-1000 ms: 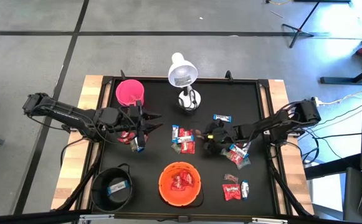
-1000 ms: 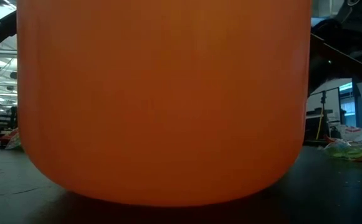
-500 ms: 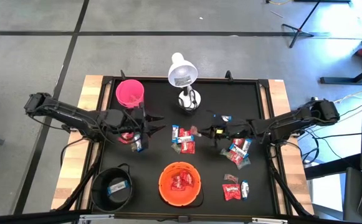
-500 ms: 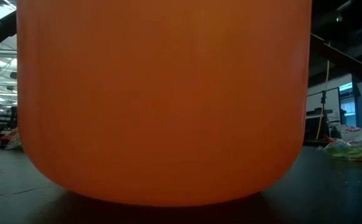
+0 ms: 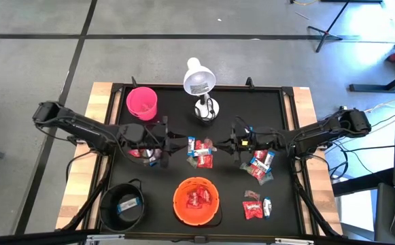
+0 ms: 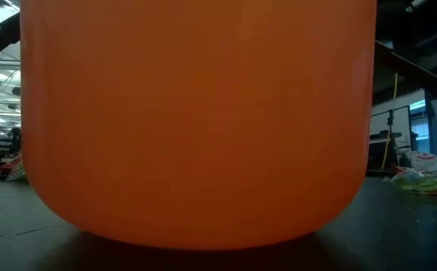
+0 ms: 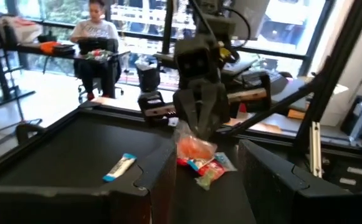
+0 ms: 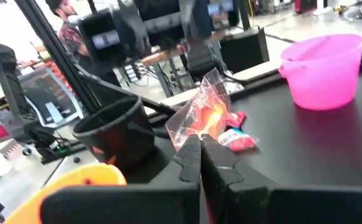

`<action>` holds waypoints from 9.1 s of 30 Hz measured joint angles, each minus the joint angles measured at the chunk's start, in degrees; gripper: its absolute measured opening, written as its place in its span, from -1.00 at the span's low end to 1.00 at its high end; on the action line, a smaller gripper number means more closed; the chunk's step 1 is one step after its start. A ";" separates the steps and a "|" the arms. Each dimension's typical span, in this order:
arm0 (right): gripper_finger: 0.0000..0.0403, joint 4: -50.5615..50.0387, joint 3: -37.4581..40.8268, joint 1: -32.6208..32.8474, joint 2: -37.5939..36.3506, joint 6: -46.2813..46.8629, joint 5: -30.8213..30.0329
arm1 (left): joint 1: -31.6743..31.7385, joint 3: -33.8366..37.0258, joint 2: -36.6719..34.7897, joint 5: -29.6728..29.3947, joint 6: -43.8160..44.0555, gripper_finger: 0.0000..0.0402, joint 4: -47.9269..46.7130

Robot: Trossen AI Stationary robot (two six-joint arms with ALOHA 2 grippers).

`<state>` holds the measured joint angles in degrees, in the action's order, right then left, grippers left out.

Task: Sort candy
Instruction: Put the orange candy into the pink bucket, then put the white candy into the black bucket

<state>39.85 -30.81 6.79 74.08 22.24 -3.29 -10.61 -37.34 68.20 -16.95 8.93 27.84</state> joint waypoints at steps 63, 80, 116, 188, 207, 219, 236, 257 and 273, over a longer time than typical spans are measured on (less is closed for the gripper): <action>-1.00 0.68 -11.63 0.00 6.84 -10.78 -6.73 | 7.98 -0.02 10.28 3.98 18.47 -0.10 17.63; -0.96 2.12 -11.63 -0.07 6.86 -11.11 -6.69 | 7.98 -0.07 12.18 4.07 14.03 -0.64 19.16; 0.25 -24.08 -11.67 0.00 -11.20 -13.20 -6.29 | 20.40 -0.04 -28.66 -24.85 15.98 -1.00 -51.71; 0.25 -65.90 -4.29 -25.90 -8.36 -2.70 -8.70 | 12.05 -0.02 -12.87 10.62 2.34 -0.41 -6.56; 0.25 -55.92 -3.04 -28.61 10.55 -10.27 -1.81 | 8.29 -0.02 -10.18 10.40 2.22 -0.41 -2.56; -0.06 -55.88 -3.04 -28.57 11.80 -10.35 0.01 | 6.25 -0.02 -10.20 10.18 2.89 -0.41 -1.36; -0.62 -56.94 -2.58 -28.57 4.49 -10.54 3.99 | 5.64 -0.02 -10.18 6.19 2.94 -0.41 -1.18; -0.76 -37.19 -2.81 -24.15 -5.50 -2.68 31.19 | 5.64 -0.02 6.64 9.22 0.84 -0.41 7.13; -0.75 -20.44 -2.89 -15.98 -5.57 4.42 32.46 | 7.02 -10.87 21.85 11.21 -9.44 -0.11 10.87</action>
<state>19.40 -33.69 -9.19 68.51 26.66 29.17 -3.60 -48.21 90.04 -5.74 -0.51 38.71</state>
